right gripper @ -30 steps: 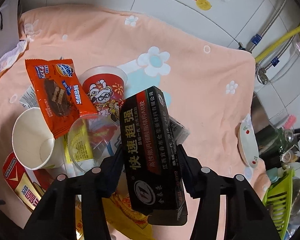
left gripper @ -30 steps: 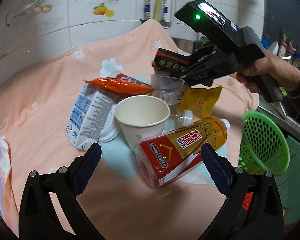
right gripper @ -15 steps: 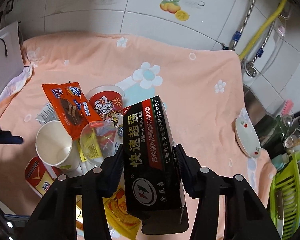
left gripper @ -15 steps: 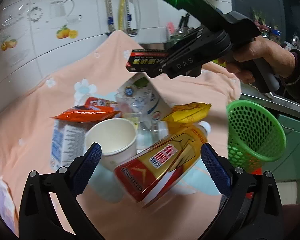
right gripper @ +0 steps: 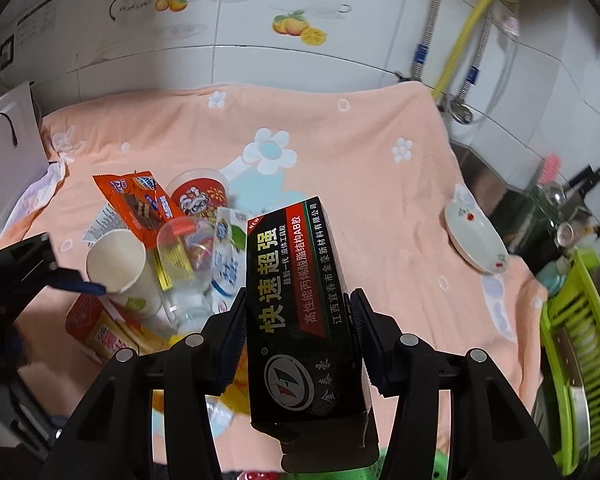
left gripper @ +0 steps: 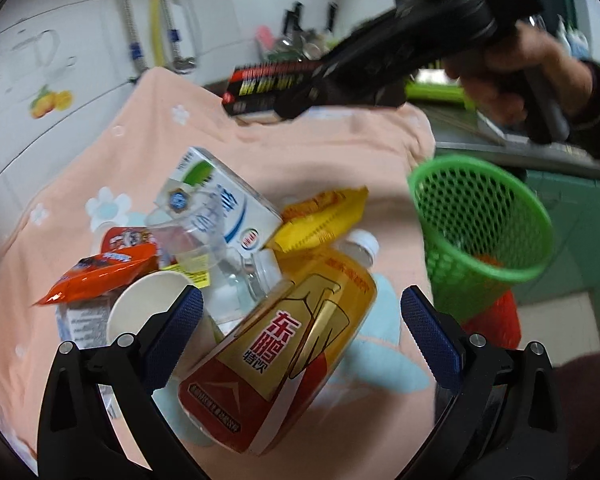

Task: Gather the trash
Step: 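Carry the black box into the green basket with right tool while left tool approaches the drink bottle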

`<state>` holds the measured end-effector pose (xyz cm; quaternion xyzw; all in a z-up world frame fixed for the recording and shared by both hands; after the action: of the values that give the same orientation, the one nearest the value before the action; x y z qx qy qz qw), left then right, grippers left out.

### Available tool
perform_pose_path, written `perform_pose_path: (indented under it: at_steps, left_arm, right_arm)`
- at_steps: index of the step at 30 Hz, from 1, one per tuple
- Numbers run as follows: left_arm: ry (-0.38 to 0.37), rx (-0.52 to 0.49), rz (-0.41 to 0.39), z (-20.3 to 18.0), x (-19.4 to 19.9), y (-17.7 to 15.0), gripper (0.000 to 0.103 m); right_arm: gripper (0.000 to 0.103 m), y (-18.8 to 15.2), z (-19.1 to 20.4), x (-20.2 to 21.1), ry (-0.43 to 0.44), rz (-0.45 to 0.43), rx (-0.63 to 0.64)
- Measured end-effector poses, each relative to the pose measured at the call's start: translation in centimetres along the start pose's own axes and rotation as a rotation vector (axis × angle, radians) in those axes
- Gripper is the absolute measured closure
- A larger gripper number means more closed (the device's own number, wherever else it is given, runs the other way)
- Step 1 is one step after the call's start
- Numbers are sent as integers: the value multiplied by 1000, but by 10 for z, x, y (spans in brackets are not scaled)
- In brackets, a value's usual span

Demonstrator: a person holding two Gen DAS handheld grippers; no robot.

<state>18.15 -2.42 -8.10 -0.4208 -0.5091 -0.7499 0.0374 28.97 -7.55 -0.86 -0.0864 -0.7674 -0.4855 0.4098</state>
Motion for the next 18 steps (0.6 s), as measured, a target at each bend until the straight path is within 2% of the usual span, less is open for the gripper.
perform_pose_path:
  at_steps: [10, 15, 18]
  left_arm:
    - [-2, -185, 138, -6, -35, -4, 5]
    - [6, -264, 188, -8, -45, -4, 5]
    - [28, -292, 208, -10, -53, -7, 5]
  right_arm:
    - [54, -53, -10, 22, 7, 15, -86]
    - [57, -89, -17, 33, 0, 36, -151]
    - [63, -107, -21, 34, 11, 54, -196]
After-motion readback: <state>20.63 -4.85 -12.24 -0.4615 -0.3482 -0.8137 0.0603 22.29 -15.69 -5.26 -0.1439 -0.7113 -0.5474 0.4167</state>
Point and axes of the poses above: each gripper's, at about its wrist camera, not at the fingertips, and x roughly against the way its jaws point, z to its left, y to its top, the point moved 6 cm from there along -x, roughly the way its jaws point, and after that the axes turned 3 degrees about x, right-handed, at the moved point
